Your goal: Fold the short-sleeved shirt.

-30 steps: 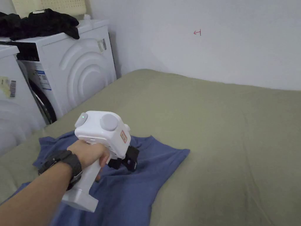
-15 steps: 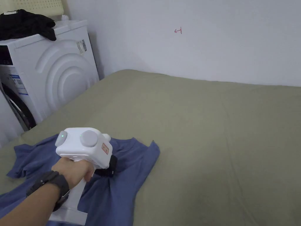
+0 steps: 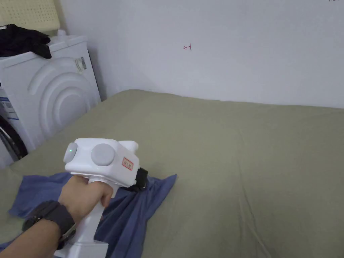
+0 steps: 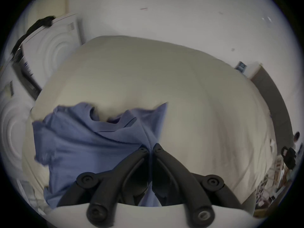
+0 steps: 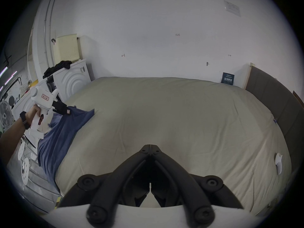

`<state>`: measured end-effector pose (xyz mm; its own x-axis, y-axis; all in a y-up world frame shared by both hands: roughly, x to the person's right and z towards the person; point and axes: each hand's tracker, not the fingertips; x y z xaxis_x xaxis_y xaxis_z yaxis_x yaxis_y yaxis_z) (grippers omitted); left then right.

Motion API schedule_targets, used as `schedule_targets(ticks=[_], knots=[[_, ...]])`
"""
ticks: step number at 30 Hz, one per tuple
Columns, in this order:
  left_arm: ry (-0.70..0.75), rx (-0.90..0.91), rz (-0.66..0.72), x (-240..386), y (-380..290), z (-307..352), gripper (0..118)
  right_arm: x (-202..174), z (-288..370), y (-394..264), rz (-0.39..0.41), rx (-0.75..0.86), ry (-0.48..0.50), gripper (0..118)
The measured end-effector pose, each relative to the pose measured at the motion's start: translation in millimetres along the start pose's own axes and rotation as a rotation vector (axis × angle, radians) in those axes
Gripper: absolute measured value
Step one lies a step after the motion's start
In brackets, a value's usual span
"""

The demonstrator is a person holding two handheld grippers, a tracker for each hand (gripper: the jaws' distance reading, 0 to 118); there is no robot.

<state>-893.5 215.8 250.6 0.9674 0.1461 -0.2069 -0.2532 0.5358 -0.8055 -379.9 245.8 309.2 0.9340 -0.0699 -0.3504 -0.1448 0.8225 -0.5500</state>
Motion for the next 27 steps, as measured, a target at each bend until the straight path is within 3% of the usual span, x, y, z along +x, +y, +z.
schedule_targets(ticks=[5, 10, 16, 20, 25, 26, 27], knots=[[-0.132, 0.070, -0.178, 124.6, 35.9, -4.2, 0, 28.1, 28.3, -4.4, -0.043, 0.025, -0.047, 2], [-0.360, 0.077, -0.359, 299.0, 66.0, -32.5, 0, 68.2, 67.0, -9.8, -0.099, 0.063, -0.121, 2], [-0.527, 0.019, -0.679, 512.5, 13.5, -56.3, 0, 121.4, 110.3, -19.4, -0.152, 0.088, -0.285, 2], [-0.539, -0.054, -0.805, 579.8, -49.3, -69.2, 0, 147.0, 118.7, -29.5, -0.171, 0.063, -0.338, 2], [-0.447, -0.073, -0.864, 597.7, -84.3, -95.6, 5, 157.3, 120.7, -32.1, -0.204, 0.050, -0.352, 2], [-0.457, -0.069, -0.854, 594.3, -84.0, -94.8, 9, 157.2, 120.5, -31.4, -0.206, 0.053, -0.350, 2], [-0.472, -0.070, -0.814, 587.7, -77.4, -92.7, 25, 157.0, 120.4, -30.7, -0.210, 0.058, -0.345, 2]])
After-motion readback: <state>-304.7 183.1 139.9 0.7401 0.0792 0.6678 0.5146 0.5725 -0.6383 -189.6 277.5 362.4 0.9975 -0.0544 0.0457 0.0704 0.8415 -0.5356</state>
